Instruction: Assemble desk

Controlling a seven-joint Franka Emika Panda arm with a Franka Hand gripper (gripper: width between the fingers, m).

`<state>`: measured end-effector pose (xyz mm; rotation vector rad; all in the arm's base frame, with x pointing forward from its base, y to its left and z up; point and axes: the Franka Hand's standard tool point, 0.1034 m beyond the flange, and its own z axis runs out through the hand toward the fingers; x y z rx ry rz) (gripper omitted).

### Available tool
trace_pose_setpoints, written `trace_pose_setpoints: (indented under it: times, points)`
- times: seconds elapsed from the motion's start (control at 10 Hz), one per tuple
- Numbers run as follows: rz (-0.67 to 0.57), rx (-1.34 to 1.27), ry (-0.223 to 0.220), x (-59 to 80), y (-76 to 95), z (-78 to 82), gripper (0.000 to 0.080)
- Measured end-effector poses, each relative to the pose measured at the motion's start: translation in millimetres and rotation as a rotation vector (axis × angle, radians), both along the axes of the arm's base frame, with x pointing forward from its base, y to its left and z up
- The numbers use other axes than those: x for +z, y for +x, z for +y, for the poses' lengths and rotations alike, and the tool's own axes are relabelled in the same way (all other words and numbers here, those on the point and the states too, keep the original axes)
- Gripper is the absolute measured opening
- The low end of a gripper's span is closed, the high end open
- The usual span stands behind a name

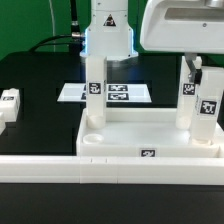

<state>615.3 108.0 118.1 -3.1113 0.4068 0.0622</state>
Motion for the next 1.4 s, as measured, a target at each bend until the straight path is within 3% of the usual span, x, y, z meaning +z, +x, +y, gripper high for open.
trace_pose_setpoints:
  times: [0.4,1.1,1.4]
  points:
    - [-0.014,-0.423,0.015,-1.3,1.4,-1.7,0.0291]
    - [-0.007,-0.917,0.004,-1.1,2.6,-0.3,0.0291]
    - [-0.022,-1.183,0.023,-2.0,5.6,0.3,0.0291]
